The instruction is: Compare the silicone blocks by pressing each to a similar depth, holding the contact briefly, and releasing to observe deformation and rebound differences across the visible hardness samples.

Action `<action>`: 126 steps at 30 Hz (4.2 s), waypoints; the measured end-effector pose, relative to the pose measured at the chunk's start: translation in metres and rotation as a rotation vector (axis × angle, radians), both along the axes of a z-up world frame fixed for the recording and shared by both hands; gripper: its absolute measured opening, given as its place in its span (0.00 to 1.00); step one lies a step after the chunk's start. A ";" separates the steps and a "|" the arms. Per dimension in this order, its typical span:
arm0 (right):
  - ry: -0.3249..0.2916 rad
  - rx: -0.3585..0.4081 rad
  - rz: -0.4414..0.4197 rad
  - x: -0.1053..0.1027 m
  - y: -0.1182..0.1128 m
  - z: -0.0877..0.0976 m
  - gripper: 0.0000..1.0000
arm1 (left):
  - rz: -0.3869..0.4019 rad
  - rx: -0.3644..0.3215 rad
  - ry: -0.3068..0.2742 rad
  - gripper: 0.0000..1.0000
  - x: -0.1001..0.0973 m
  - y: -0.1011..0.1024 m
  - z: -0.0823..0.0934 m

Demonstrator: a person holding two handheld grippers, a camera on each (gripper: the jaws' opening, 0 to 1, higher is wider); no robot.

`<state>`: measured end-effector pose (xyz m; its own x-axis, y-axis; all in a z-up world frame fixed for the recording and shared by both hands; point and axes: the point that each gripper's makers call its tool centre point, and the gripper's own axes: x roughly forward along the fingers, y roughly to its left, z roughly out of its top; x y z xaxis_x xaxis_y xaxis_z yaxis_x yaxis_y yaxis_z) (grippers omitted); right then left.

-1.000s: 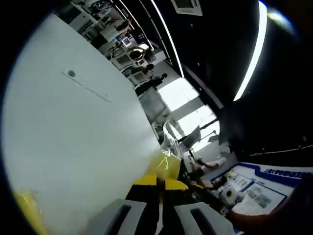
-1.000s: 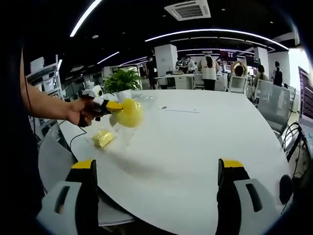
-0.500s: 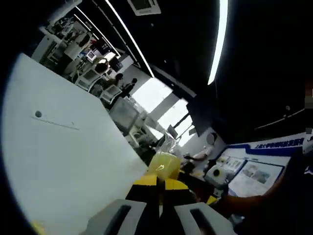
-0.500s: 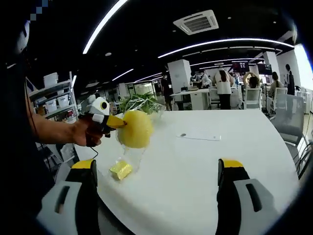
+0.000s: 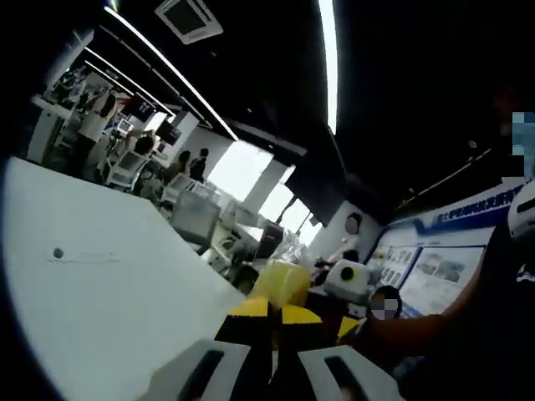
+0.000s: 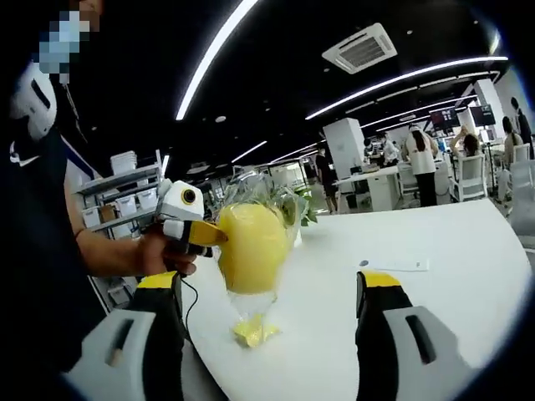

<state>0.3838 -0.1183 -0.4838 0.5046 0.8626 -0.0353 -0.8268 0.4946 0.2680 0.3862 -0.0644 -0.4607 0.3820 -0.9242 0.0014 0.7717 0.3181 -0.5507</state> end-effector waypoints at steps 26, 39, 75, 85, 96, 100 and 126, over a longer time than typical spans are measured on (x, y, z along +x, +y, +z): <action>-0.003 -0.038 0.240 -0.032 0.062 0.020 0.26 | 0.028 -0.018 -0.034 0.00 -0.036 0.035 0.014; 0.022 -0.049 0.265 -0.035 0.065 0.028 0.19 | 0.030 -0.032 -0.052 0.00 -0.039 0.036 0.022; 0.041 -0.121 0.314 -0.052 0.074 0.023 0.00 | -0.013 0.151 -0.226 0.05 -0.048 0.045 0.015; 0.051 -0.140 0.315 -0.054 0.077 0.018 0.00 | -0.012 0.153 -0.232 0.09 -0.049 0.049 0.009; 0.054 -0.142 0.332 -0.059 0.077 0.017 0.00 | -0.025 0.153 -0.228 0.17 -0.051 0.050 0.008; 0.039 -0.143 0.349 -0.065 0.082 0.019 0.00 | -0.043 0.165 -0.225 0.23 -0.055 0.046 0.006; 0.047 -0.143 0.379 -0.074 0.079 0.020 0.00 | -0.078 0.195 -0.267 0.16 -0.067 0.042 0.005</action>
<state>0.3102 -0.0396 -0.4641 0.1465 0.9720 -0.1836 -0.9462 0.1919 0.2607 0.3192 -0.0225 -0.4558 0.3197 -0.9435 -0.0879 0.9067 0.3315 -0.2609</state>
